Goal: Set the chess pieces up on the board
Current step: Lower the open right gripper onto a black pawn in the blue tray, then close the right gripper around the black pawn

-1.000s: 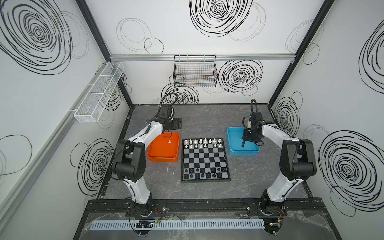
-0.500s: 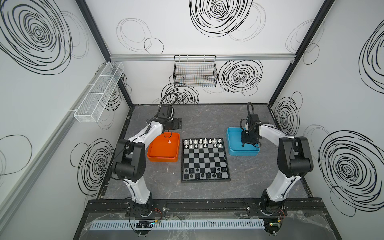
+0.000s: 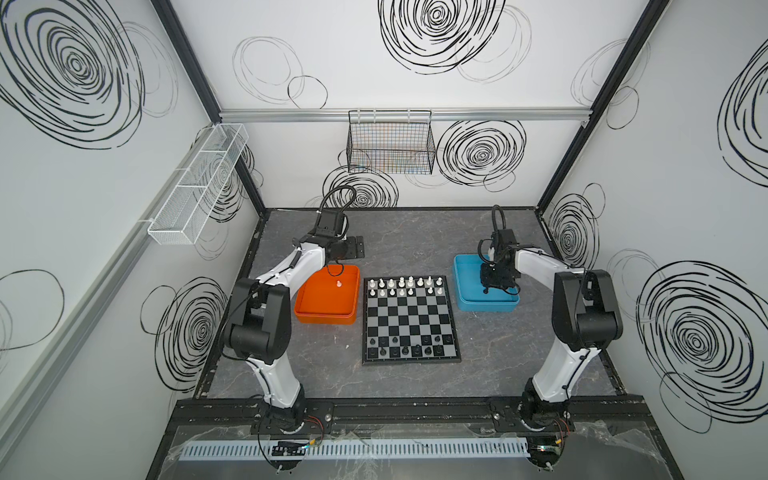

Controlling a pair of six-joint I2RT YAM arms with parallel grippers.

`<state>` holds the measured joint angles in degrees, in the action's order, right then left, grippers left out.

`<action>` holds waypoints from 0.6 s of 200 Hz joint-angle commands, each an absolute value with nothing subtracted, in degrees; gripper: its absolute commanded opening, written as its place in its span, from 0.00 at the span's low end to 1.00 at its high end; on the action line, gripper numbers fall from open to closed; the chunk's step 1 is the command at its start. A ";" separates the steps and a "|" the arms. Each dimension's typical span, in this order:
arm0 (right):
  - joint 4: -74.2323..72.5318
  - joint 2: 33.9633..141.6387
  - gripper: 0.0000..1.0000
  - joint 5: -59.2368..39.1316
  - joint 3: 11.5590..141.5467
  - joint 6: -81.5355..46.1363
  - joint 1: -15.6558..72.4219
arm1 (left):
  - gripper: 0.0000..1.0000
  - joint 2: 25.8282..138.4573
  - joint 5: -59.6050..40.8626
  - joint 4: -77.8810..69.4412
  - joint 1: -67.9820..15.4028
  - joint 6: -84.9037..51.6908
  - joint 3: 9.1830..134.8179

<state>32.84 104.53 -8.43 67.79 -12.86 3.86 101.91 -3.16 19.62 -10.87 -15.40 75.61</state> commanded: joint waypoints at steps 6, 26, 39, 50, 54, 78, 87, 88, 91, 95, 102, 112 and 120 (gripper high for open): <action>33.06 105.82 0.30 -7.38 69.39 -12.92 4.22 | 0.96 100.55 -3.15 19.34 -10.20 -14.75 75.50; 33.23 106.01 0.28 -7.61 69.52 -12.92 4.22 | 0.96 100.63 -3.43 19.33 -10.11 -14.82 75.45; 33.24 106.08 0.27 -7.67 69.67 -12.91 4.22 | 0.96 100.55 -3.42 19.34 -10.02 -14.77 75.49; 33.31 106.08 0.26 -7.67 69.66 -12.78 4.21 | 0.96 100.50 -3.42 19.34 -10.02 -14.79 75.50; 33.38 106.09 0.26 -7.60 69.65 -12.78 4.22 | 0.96 100.53 -3.43 19.36 -10.01 -14.77 75.48; 33.43 106.11 0.24 -7.48 69.67 -12.74 4.22 | 0.96 100.47 -3.51 19.35 -9.93 -14.77 75.58; 33.39 106.11 0.24 -7.38 69.68 -12.74 4.24 | 0.96 100.46 -3.60 19.34 -9.84 -14.82 75.56; 33.42 106.09 0.24 -7.38 69.69 -12.70 4.24 | 0.96 100.50 -3.60 19.38 -9.84 -14.84 75.57; 33.40 106.01 0.23 -7.38 69.70 -12.74 4.26 | 0.96 100.54 -3.60 19.34 -9.84 -14.93 75.56; 33.46 106.00 0.23 -7.39 69.77 -12.72 4.22 | 0.96 100.55 -3.62 19.34 -9.76 -14.89 75.58; 33.62 106.13 0.22 -7.38 69.82 -12.74 4.22 | 0.96 100.54 -3.69 19.42 -9.76 -14.93 75.55; 33.66 106.13 0.21 -7.43 69.87 -12.72 4.30 | 0.96 100.46 -3.69 19.34 -9.72 -14.86 75.53; 33.58 106.09 0.20 -7.47 69.87 -12.72 4.28 | 0.96 100.46 -3.78 19.36 -9.67 -14.85 75.56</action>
<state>32.86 105.54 -8.40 68.42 -12.82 3.88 101.91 -3.40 19.62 -10.39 -15.40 75.61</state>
